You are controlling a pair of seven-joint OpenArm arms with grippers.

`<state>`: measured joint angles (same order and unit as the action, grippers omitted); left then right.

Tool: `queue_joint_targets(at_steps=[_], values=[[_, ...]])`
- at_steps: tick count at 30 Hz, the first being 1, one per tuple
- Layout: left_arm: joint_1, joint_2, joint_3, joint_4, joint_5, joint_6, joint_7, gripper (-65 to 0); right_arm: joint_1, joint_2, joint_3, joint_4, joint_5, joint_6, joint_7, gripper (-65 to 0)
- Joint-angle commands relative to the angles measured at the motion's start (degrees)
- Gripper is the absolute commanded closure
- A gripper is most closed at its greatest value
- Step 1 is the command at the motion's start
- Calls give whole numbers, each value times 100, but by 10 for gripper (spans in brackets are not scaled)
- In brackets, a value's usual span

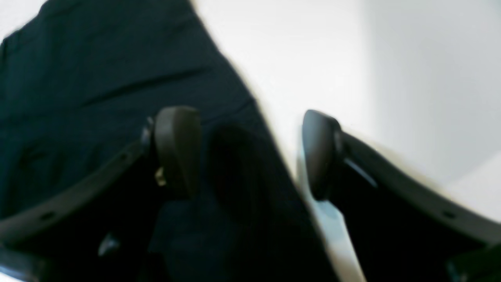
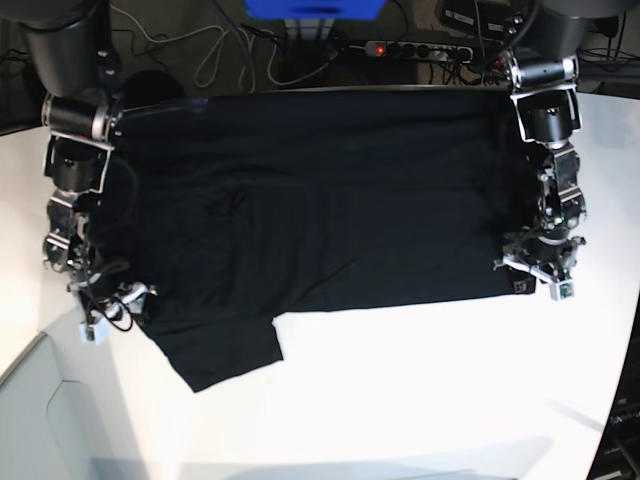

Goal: Fold the T-shirt properly
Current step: 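Reach both grippers down to the shirt's hem corners and grasp, then lift the hem and fold it over toward the collar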

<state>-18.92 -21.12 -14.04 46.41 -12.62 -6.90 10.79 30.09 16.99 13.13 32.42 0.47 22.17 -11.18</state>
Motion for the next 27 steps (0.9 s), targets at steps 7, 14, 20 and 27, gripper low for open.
queue_joint_targets(at_steps=[7, 14, 20, 27], values=[[-82, -99, 2, -39, -17, -1, 60, -292, -103, -7, -561, 32, -69, -42, -328, -179], [-117, -81, 2, -435, -17, -9, 60, 0, -103, 28, -570, 32, -69, -50, -328, -6], [-117, -81, 2, -426, -34, -9, 60, 0, -103, 81, -552, 147, -25, -50, -346, -3], [349, -72, -51, 787, -78, -1, 411, 0, -877, 107, -552, 1940, -16, -50, -609, -2]])
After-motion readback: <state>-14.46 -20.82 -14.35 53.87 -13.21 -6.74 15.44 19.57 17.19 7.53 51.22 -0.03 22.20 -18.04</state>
